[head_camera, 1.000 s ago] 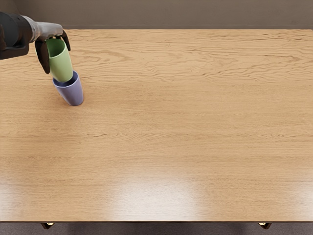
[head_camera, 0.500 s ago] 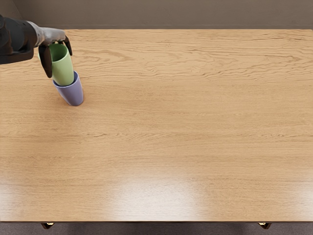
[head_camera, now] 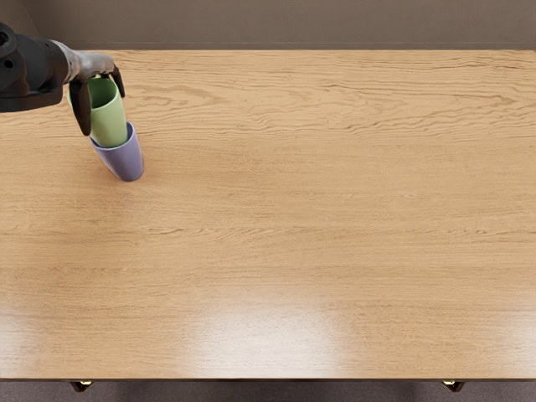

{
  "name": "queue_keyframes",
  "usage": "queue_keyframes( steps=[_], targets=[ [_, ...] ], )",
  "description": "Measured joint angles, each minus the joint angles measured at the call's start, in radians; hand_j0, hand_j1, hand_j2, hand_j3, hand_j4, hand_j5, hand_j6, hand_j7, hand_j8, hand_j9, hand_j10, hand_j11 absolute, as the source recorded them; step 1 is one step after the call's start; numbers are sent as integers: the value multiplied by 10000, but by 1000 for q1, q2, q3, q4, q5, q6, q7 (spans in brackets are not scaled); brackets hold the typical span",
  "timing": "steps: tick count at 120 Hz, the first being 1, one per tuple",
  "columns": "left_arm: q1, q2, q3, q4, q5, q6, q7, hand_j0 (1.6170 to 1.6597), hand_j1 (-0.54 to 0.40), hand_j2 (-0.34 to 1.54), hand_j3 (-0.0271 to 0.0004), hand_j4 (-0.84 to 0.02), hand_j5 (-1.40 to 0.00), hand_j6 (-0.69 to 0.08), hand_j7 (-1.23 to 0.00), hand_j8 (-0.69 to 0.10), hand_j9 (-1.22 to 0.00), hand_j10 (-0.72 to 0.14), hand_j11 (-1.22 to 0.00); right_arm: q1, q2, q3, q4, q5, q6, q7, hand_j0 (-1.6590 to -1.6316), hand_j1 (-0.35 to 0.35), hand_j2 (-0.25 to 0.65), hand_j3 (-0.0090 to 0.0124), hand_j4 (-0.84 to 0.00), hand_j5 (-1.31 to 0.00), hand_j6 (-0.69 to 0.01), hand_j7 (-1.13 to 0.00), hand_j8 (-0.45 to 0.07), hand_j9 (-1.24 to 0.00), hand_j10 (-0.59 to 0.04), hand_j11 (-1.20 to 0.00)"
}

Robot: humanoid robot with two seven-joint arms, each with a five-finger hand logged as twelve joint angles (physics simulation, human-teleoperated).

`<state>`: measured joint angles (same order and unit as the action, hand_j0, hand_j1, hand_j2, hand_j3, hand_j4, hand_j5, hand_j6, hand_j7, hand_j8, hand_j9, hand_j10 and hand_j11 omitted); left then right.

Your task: Pick up cup and place in cup with left hand

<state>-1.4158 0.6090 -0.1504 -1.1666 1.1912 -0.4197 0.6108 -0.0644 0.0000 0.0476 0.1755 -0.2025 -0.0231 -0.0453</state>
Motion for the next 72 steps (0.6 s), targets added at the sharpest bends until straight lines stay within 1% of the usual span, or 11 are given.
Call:
queue_keyframes(
  steps=[11, 30, 39, 57, 72],
  targets=[
    [-2, -18, -1, 3, 2, 1, 0, 16567, 43, 630, 0, -3335, -4288, -2933, -4320, -3099, -4367, -3269, -4370, 0, 0, 0, 0, 0, 0, 0, -16581, -3203, -48, 0, -241, -311, -242, -311, -241, -311, -240, -311],
    [0, -18, -1, 6, 0, 2, 0, 16574, 1601, 353, 0, -1816, -2314, -1637, -2328, -1711, -2349, -1782, -2350, 0, 0, 0, 0, 0, 0, 0, -16581, -3203, -48, 0, -241, -311, -242, -311, -241, -311, -240, -311],
    [4, -20, -1, 8, -2, 8, 0, 16576, 2185, 249, 0, -1269, -1604, -1149, -1613, -1199, -1627, -1244, -1628, 0, 0, 0, 0, 0, 0, 0, -16581, -3203, -48, 0, -241, -311, -242, -311, -241, -311, -240, -311],
    [8, -25, -2, 7, -6, 24, 0, 16578, 2872, 128, 0, -633, -773, -583, -776, -605, -782, -617, -781, 0, 0, 0, 0, 0, 0, 1, -16581, -3203, -48, 0, -241, -311, -242, -311, -241, -311, -240, -311],
    [-3, -61, -10, 0, -46, 27, 0, 16579, 3161, 76, 0, -362, -422, -341, -422, -350, -425, -350, -424, 0, 0, 0, 0, 0, 0, 1, -16581, -3203, -48, 0, -241, -311, -241, -311, -241, -311, -240, -311]
  ],
)
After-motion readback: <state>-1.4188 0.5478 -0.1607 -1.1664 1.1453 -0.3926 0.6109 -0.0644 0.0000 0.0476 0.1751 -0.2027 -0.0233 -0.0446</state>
